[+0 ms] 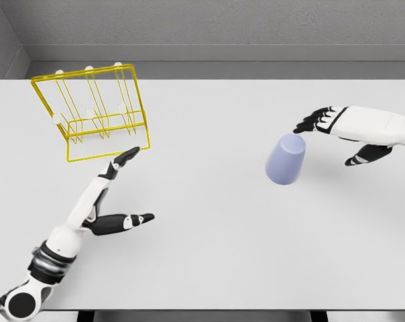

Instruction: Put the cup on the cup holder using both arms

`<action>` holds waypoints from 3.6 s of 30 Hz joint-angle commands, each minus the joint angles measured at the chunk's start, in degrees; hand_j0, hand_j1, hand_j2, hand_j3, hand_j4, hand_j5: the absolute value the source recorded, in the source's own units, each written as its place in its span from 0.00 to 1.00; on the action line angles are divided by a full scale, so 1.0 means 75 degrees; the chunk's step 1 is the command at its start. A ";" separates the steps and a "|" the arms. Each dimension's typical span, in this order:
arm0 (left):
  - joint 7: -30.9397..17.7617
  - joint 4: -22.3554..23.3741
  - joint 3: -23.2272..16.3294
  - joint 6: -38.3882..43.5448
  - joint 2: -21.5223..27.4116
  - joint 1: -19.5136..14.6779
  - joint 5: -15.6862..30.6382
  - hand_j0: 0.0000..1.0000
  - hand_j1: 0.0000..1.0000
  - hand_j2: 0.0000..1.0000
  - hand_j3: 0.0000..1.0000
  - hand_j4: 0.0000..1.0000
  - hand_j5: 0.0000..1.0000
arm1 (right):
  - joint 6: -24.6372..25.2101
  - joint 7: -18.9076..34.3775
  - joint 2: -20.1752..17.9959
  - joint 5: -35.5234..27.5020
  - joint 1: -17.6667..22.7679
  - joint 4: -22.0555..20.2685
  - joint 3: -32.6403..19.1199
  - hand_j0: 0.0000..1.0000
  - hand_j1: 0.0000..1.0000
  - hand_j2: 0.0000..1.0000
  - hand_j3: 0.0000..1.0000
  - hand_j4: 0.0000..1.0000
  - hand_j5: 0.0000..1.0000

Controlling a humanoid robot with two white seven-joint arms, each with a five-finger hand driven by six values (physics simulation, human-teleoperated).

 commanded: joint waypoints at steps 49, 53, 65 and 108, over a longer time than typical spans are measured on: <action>-0.0033 -0.0251 -0.1060 0.2270 -0.0149 -0.0633 0.2463 1.00 1.00 1.00 1.00 1.00 1.00 | 0.0018 0.0621 0.1515 0.0326 -0.1324 0.1194 0.1402 1.00 1.00 1.00 1.00 1.00 1.00; -0.0022 -0.0251 -0.1118 0.1942 -0.0149 -0.0610 0.2463 1.00 1.00 1.00 1.00 1.00 1.00 | 0.0018 0.0621 0.1515 0.0385 -0.1324 0.1218 0.1402 0.99 0.99 0.99 0.99 0.99 0.99; 0.0037 -0.0251 -0.1048 0.2282 -0.0571 -0.0492 0.2474 1.00 1.00 1.00 1.00 1.00 1.00 | 0.0018 0.0774 0.1586 0.0385 -0.1324 0.1218 0.1390 0.83 0.83 0.83 0.83 0.83 0.83; 0.0049 -0.0251 -0.0603 0.2387 -0.0641 -0.0387 0.2428 1.00 1.00 1.00 1.00 1.00 1.00 | 0.0018 0.0870 0.1562 0.0396 -0.1652 0.1030 0.1355 0.62 0.62 0.62 0.62 0.62 0.62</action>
